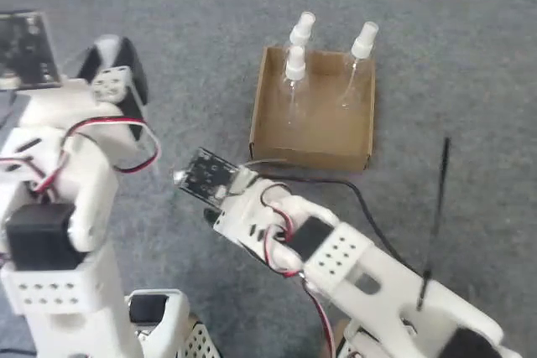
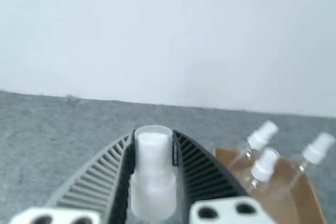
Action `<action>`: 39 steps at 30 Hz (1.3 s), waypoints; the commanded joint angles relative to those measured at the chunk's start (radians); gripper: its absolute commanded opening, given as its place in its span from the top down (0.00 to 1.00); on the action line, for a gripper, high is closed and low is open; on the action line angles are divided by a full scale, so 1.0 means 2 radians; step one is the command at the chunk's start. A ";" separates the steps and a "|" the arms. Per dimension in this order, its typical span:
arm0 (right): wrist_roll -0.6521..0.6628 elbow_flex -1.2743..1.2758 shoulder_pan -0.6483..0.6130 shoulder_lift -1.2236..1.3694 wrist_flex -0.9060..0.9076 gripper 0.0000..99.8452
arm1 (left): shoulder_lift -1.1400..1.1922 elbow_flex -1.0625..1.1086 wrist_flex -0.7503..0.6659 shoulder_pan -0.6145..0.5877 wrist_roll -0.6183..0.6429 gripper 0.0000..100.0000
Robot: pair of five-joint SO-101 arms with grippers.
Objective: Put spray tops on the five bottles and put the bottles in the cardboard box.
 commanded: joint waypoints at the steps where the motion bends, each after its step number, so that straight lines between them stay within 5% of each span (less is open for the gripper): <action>1: -0.026 0.030 -0.001 -0.092 -0.020 0.99 | -0.016 -0.023 0.005 0.030 0.009 0.99; 21: -0.027 0.078 -0.003 -0.171 -0.021 0.99 | -0.016 0.056 -0.081 0.056 0.060 0.99; 39: -0.022 0.100 0.000 -0.176 -0.021 0.99 | -0.017 0.070 -0.062 0.094 0.056 0.99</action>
